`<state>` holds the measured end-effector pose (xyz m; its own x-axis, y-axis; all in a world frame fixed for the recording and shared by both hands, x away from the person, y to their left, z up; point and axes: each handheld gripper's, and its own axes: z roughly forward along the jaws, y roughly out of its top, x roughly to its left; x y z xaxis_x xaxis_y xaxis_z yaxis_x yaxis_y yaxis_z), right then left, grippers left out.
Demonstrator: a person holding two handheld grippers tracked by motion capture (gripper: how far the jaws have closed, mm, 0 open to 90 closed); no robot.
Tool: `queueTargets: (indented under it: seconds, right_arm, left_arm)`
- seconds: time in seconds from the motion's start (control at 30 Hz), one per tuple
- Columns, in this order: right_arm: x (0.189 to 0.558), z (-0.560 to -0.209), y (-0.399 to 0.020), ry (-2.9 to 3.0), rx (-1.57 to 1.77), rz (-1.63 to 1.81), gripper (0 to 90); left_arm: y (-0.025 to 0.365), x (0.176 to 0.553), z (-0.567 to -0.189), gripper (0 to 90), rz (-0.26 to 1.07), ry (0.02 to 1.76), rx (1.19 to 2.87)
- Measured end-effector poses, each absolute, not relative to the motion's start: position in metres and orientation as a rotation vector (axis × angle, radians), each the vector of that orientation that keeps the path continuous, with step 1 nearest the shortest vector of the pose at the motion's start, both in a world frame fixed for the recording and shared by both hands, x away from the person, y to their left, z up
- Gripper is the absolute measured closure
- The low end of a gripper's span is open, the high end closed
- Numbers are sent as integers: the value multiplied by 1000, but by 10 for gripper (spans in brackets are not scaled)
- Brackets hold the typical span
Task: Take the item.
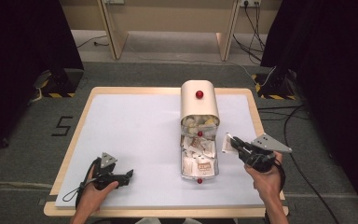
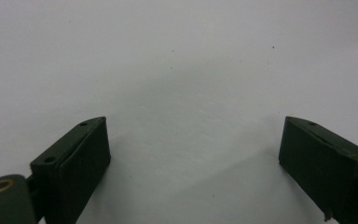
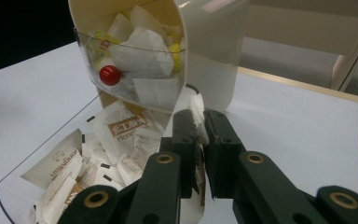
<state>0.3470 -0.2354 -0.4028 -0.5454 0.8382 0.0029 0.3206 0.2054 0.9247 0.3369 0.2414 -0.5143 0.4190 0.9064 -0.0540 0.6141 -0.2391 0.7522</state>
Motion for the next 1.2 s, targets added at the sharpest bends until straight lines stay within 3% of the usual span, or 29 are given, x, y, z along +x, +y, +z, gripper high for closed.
queueTargets:
  seconds: [1.2]
  right_arm:
    - [359, -424, -271, 1921, 1209, 1255, 835]
  left_arm:
    - [241, 337, -514, 83, 520, 1287, 1959]
